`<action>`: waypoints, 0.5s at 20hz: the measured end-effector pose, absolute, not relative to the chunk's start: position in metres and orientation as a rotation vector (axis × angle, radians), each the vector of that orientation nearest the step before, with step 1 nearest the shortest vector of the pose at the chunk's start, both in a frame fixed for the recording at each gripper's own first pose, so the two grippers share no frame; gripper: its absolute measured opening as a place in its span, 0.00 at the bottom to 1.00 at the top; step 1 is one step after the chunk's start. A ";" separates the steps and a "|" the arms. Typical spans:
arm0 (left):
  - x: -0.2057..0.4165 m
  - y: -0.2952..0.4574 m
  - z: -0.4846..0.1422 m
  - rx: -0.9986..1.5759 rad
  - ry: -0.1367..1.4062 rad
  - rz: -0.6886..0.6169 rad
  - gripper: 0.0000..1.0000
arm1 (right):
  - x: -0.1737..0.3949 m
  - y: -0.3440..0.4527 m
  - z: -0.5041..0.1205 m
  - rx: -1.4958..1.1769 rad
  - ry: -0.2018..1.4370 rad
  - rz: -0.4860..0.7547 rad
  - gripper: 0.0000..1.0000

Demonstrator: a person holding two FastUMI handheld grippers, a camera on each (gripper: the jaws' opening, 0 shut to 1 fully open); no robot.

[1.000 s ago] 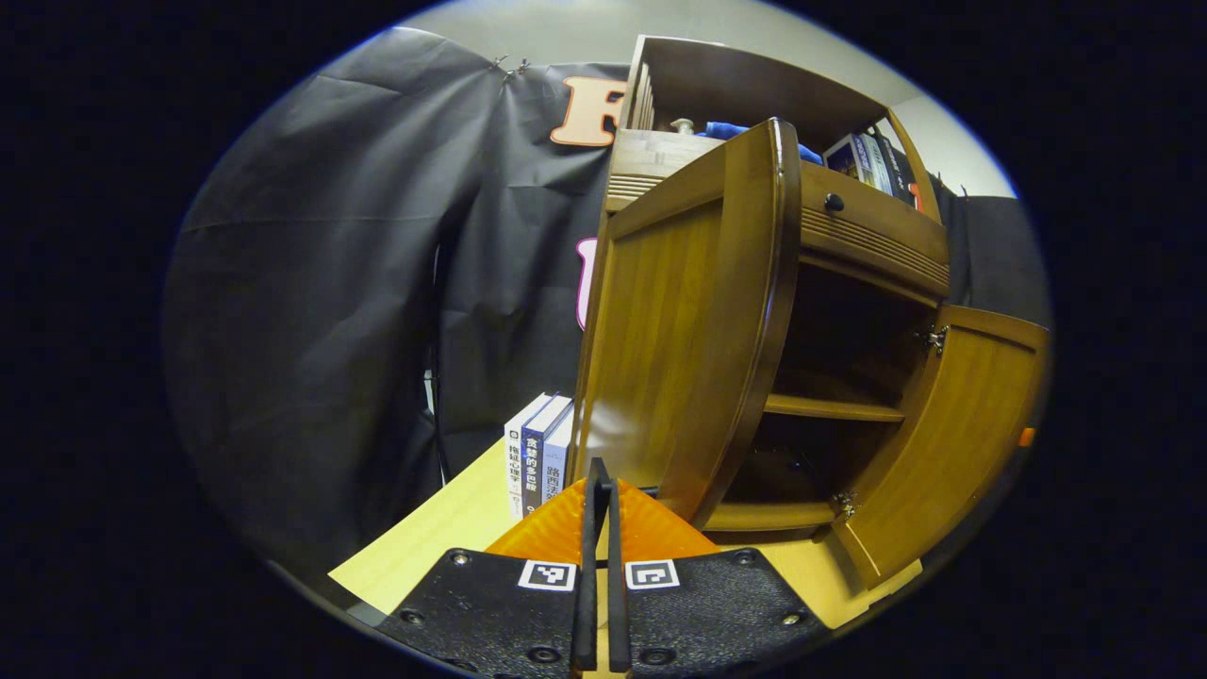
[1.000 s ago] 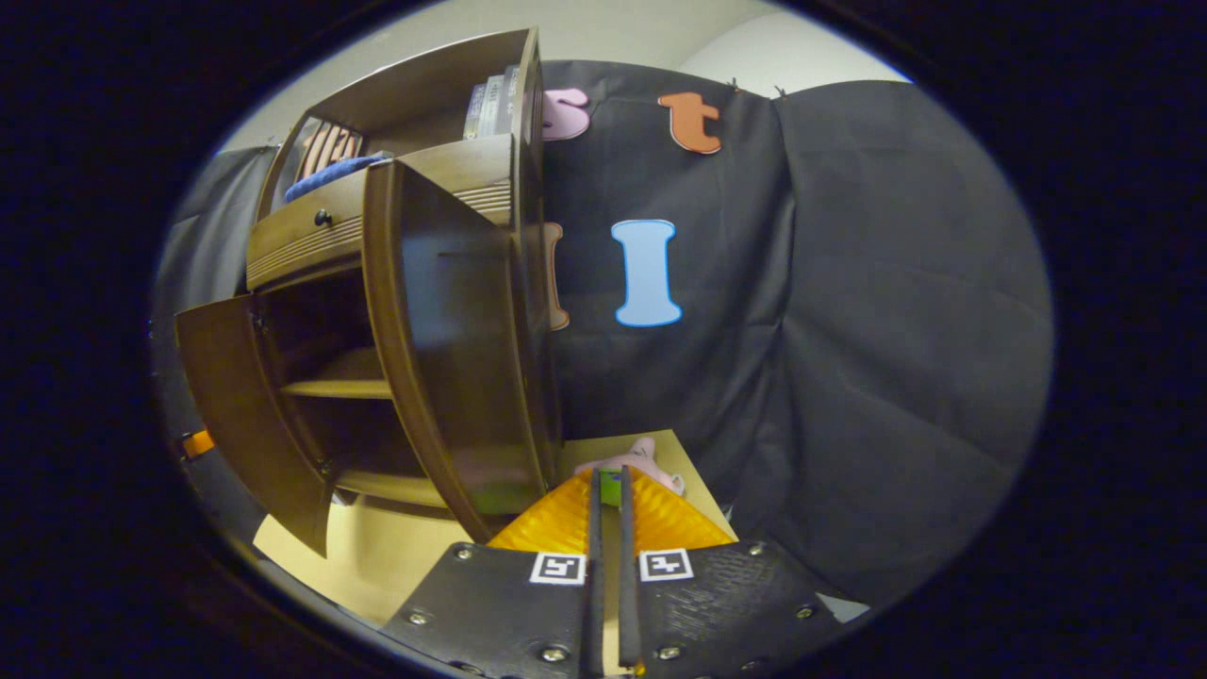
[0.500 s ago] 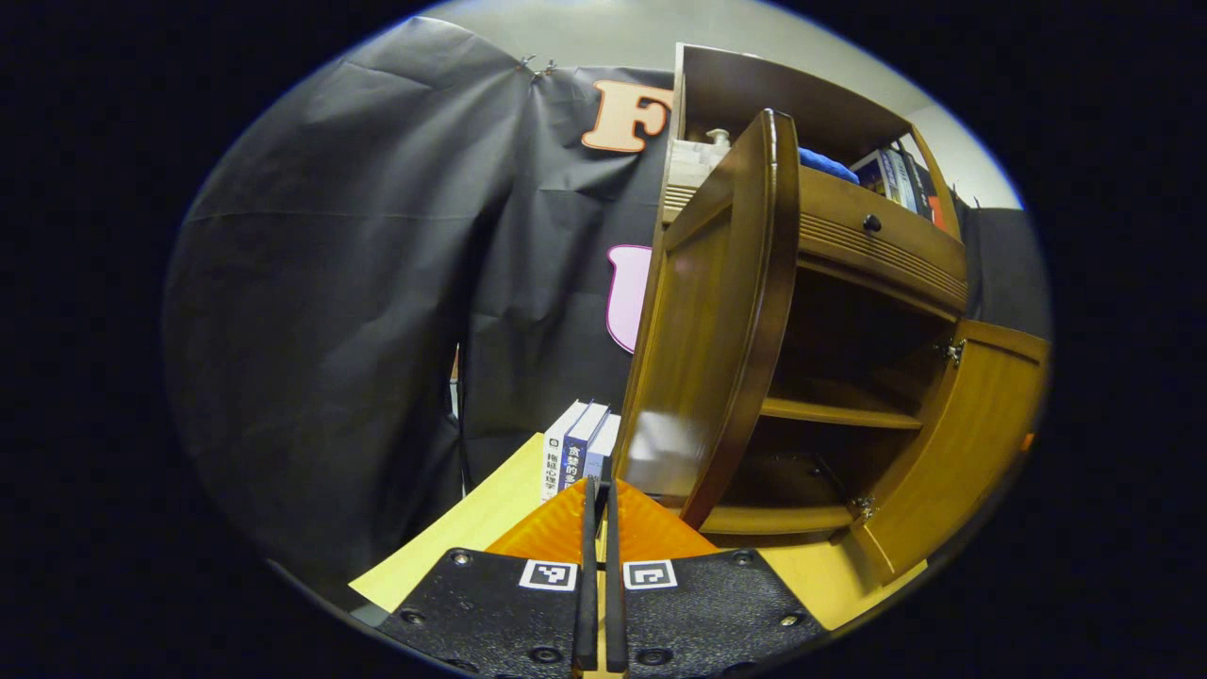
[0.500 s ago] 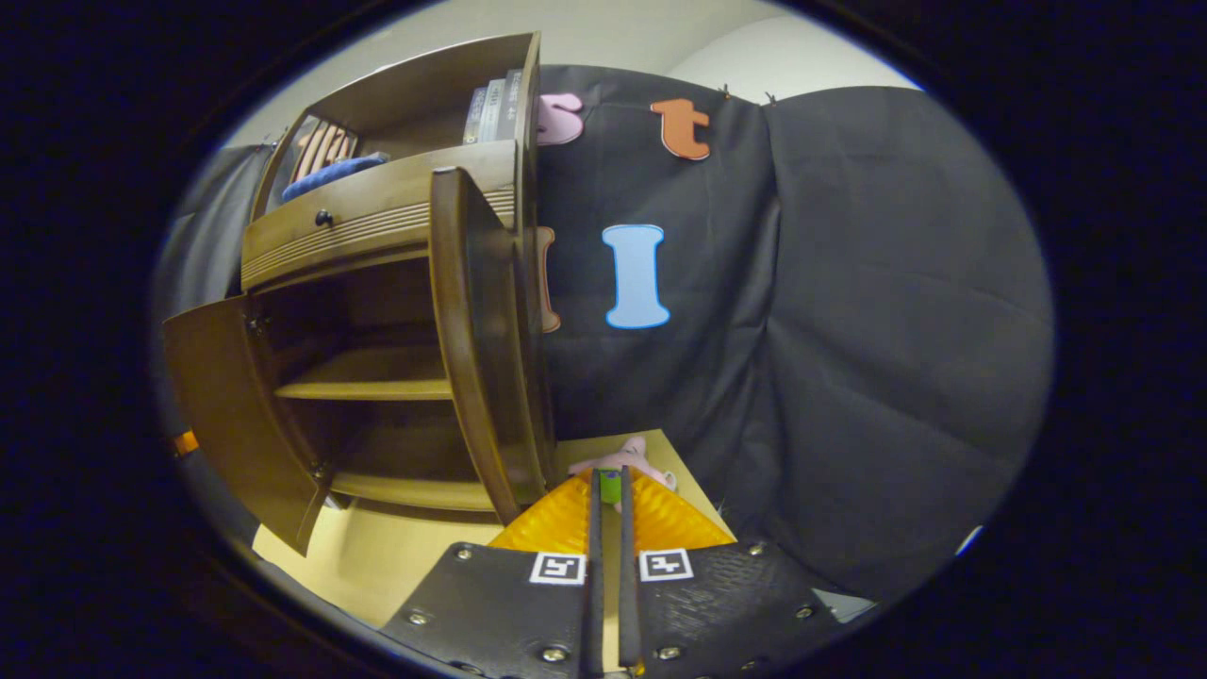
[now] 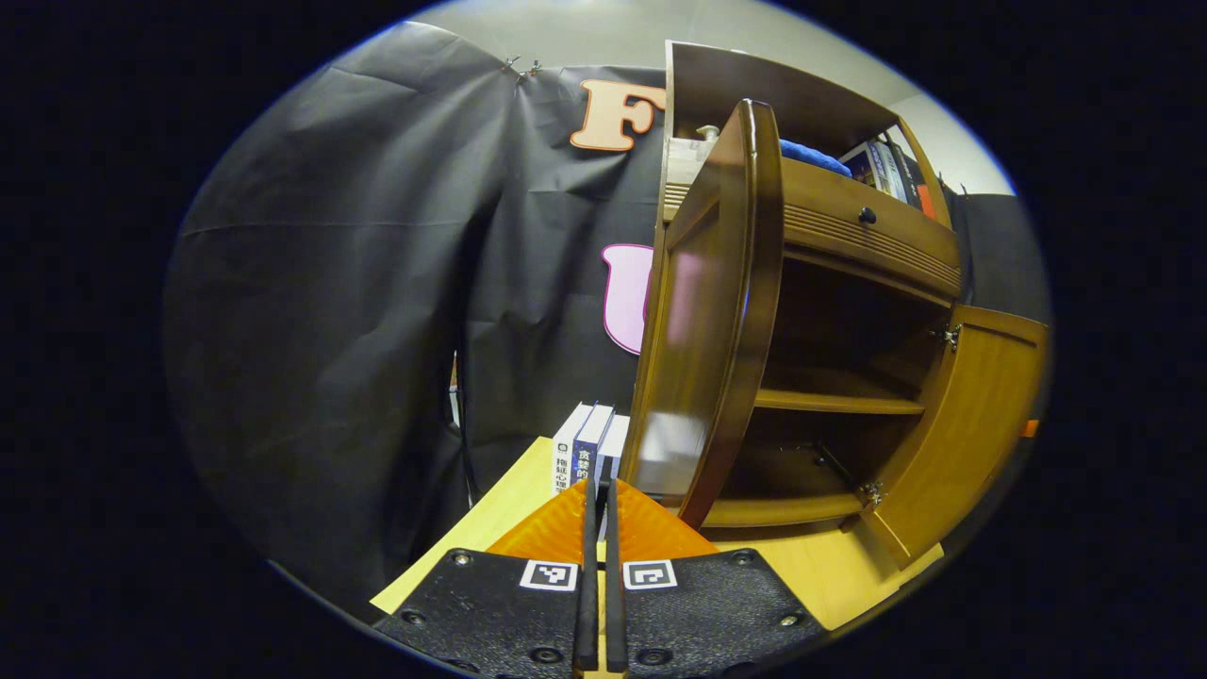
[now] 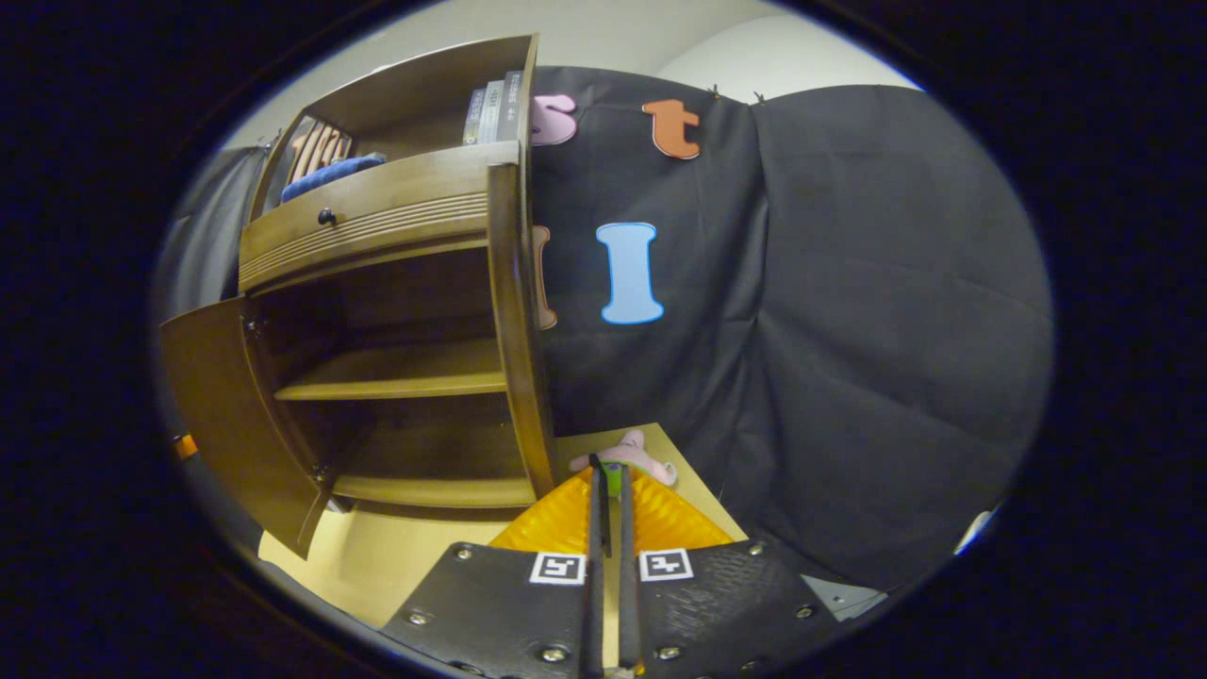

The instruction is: Open the right door of the double-door shoe cabinet with the right hand, and open the left door with the left hand.

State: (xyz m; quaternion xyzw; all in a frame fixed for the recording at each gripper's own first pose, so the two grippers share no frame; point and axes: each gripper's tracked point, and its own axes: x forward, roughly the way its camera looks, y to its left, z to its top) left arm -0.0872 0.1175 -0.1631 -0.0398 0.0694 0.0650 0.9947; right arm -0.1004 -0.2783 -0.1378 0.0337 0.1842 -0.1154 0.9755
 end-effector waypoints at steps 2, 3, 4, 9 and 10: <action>-0.087 0.120 -0.162 -0.074 0.142 0.119 0.04 | -0.104 -0.271 -0.137 0.072 0.366 -0.239 0.06; -0.086 0.122 -0.162 -0.071 0.143 0.113 0.04 | -0.106 -0.268 -0.137 0.075 0.363 -0.243 0.06; -0.086 0.127 -0.162 -0.071 0.144 0.106 0.04 | -0.108 -0.265 -0.137 0.080 0.360 -0.247 0.06; -0.087 0.137 -0.163 -0.070 0.149 0.072 0.04 | -0.118 -0.241 -0.139 0.101 0.349 -0.259 0.06; -0.086 0.138 -0.163 -0.069 0.149 0.066 0.04 | -0.119 -0.235 -0.139 0.099 0.348 -0.257 0.06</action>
